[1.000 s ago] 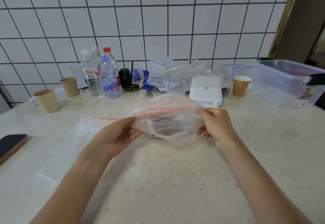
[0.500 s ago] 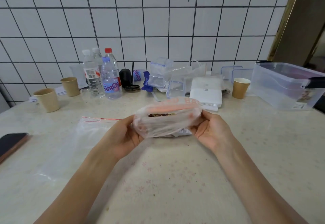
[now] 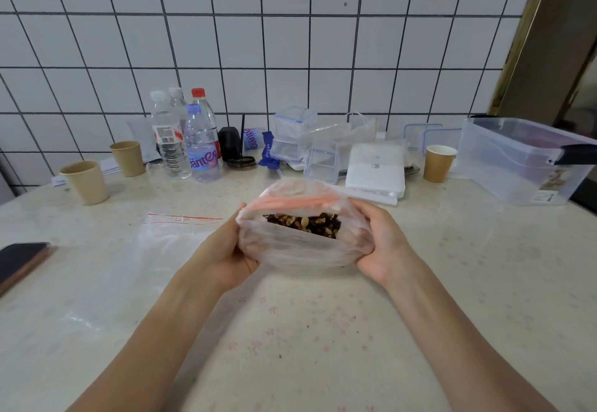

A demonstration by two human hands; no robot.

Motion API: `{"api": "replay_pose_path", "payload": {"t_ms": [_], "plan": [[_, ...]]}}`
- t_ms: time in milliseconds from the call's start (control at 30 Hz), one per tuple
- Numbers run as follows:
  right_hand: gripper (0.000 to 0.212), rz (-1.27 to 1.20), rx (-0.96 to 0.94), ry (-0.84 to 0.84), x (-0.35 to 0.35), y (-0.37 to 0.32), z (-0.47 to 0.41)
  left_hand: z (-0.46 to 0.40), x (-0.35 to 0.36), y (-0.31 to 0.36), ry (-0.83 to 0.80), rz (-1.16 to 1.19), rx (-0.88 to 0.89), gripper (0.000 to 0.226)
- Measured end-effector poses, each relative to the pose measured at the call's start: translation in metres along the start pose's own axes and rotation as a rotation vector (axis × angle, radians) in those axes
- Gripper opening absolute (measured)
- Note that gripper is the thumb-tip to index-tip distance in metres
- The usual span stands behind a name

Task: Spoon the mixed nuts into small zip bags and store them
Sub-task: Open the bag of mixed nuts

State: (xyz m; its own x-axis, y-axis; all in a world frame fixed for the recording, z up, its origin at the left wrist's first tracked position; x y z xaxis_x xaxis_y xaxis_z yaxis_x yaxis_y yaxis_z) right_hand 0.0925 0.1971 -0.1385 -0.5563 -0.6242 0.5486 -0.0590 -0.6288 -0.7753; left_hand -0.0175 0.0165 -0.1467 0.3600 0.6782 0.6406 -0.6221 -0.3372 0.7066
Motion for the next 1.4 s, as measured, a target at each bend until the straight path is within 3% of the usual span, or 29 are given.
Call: {"api": "replay_pose_path", "payload": {"t_ms": [100, 133, 200, 267, 367, 467, 567, 700, 800, 867, 967, 1033, 1100, 1233, 1400], "plan": [[0.009, -0.079, 0.065, 0.091, -0.009, 0.007, 0.001, -0.001, -0.006, -0.001, 0.01, -0.022, -0.022, 0.033], [0.016, -0.045, 0.047, 0.123, -0.012, 0.008, 0.0, -0.001, -0.009, -0.002, 0.026, -0.049, -0.03, 0.038], [0.05, 0.023, -0.008, 0.16, -0.018, 0.003, -0.004, -0.001, -0.013, 0.0, 0.048, -0.097, -0.016, 0.049], [0.057, 0.125, -0.075, 0.123, -0.012, -0.009, -0.001, 0.001, -0.013, 0.009, 0.039, -0.195, 0.028, 0.068], [0.075, 0.483, -0.233, 0.08, -0.004, -0.029, 0.01, 0.009, -0.017, 0.037, 0.12, -0.616, 0.249, 0.09], [0.083, 0.881, -0.469, 0.046, 0.006, -0.04, 0.018, 0.019, -0.009, 0.048, 0.164, -0.865, 0.482, 0.065], [0.066, 1.106, -0.588, 0.012, 0.012, -0.038, 0.013, 0.017, -0.002, 0.048, 0.165, -0.956, 0.576, 0.032], [0.047, 1.281, -0.643, 0.16, 0.006, -0.041, 0.007, 0.016, 0.001, 0.05, 0.177, -1.128, 0.626, 0.011], [0.038, 1.359, -0.657, 0.203, 0.009, -0.041, 0.006, 0.014, -0.002, 0.048, 0.234, -1.118, 0.605, 0.015], [0.045, 1.379, -0.63, 0.149, 0.01, -0.04, 0.006, 0.01, -0.007, 0.047, 0.274, -1.077, 0.548, 0.024], [0.051, 1.409, -0.549, 0.065, 0.01, -0.039, 0.004, 0.004, -0.019, 0.041, 0.303, -0.841, 0.394, 0.022], [0.054, 1.412, -0.563, 0.091, 0.009, -0.04, 0.003, 0.0, -0.024, 0.033, 0.293, -0.651, 0.271, 0.012], [0.052, 1.412, -0.609, 0.153, 0.01, -0.038, 0.002, -0.005, -0.024, 0.021, 0.23, -0.446, 0.143, 0.017], [0.05, 1.027, -0.491, 0.229, -0.004, -0.032, -0.011, -0.01, -0.014, 0.003, 0.05, -0.205, -0.047, 0.021], [0.041, 0.55, -0.17, 0.281, -0.023, -0.01, -0.019, -0.02, -0.014, -0.006, 0.07, -0.208, -0.043, 0.027]]}}
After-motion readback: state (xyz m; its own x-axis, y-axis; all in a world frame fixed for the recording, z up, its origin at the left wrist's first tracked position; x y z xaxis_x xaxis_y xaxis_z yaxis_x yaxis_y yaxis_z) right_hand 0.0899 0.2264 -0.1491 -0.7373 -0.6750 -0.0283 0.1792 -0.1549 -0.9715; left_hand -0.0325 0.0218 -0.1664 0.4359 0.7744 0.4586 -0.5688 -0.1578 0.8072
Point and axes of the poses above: each hand's wrist, its own z-axis away from the middle knuckle, its own x-axis out of the palm, y = z × x, the point moved 9 cm from there along -z, towards the middle knuckle, and after that the axes turned 1 degree about x, right-handed, at the moved point
